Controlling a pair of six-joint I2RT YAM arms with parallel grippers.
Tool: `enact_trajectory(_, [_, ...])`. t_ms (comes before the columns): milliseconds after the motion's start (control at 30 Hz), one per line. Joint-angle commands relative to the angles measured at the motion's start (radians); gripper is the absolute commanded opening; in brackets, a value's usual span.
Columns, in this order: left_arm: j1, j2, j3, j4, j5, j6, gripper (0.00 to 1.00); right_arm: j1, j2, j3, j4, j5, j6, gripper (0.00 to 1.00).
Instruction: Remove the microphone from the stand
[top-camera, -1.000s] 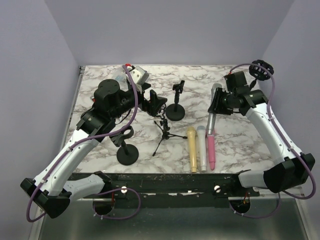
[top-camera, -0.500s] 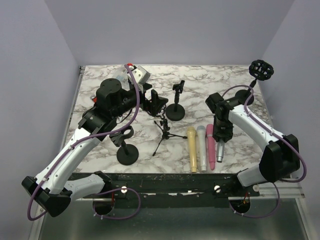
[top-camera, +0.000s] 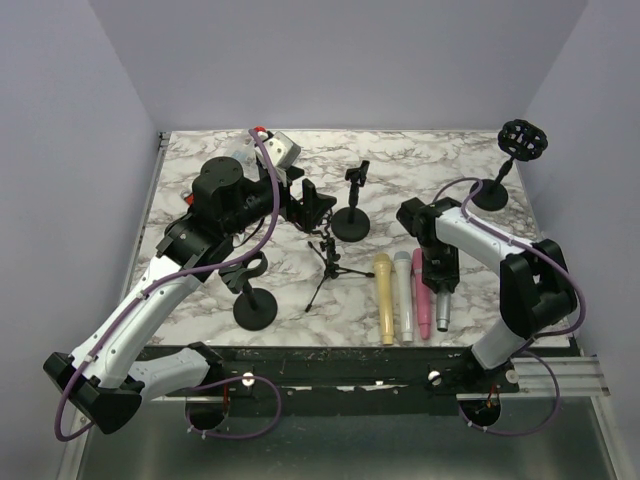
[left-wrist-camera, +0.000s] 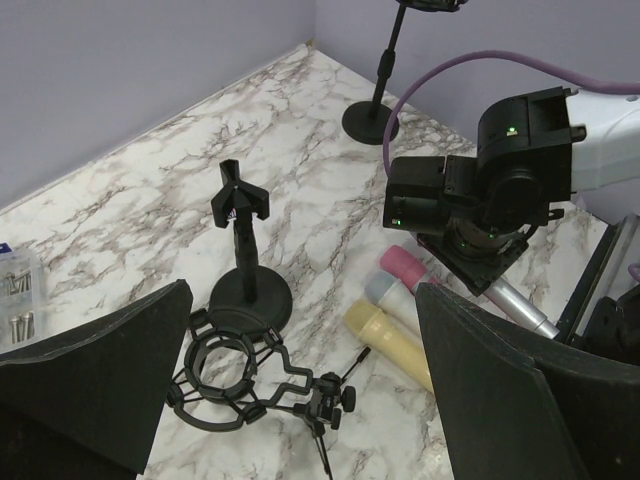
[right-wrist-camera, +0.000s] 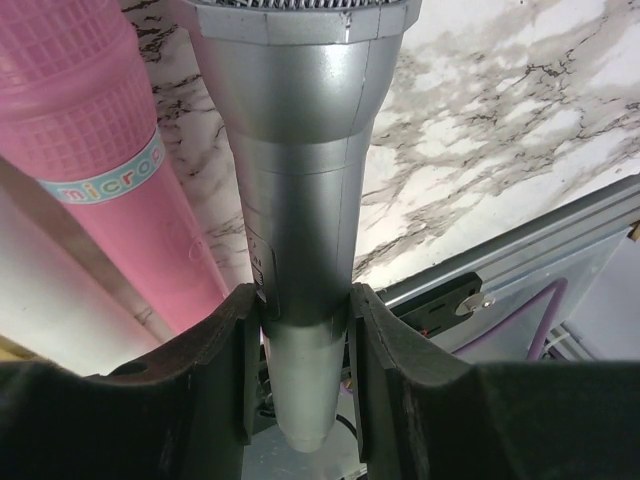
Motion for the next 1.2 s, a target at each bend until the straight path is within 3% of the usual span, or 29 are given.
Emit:
enact_trajectory(0, [-0.008,-0.002,-0.002,0.015,0.018,-0.003,0.99,0.008,0.025,-0.007,0.013,0.069,0.026,0.09])
enact_trajectory(433, [-0.008,-0.008,-0.002,0.017,0.019,-0.004,0.99,0.025,0.073,-0.038,0.040,0.056,0.032,0.14])
enact_trajectory(1167, [-0.009,-0.006,-0.006,0.018,0.017,-0.003,0.99,0.036,0.113,-0.107,0.125,-0.009,0.040,0.38])
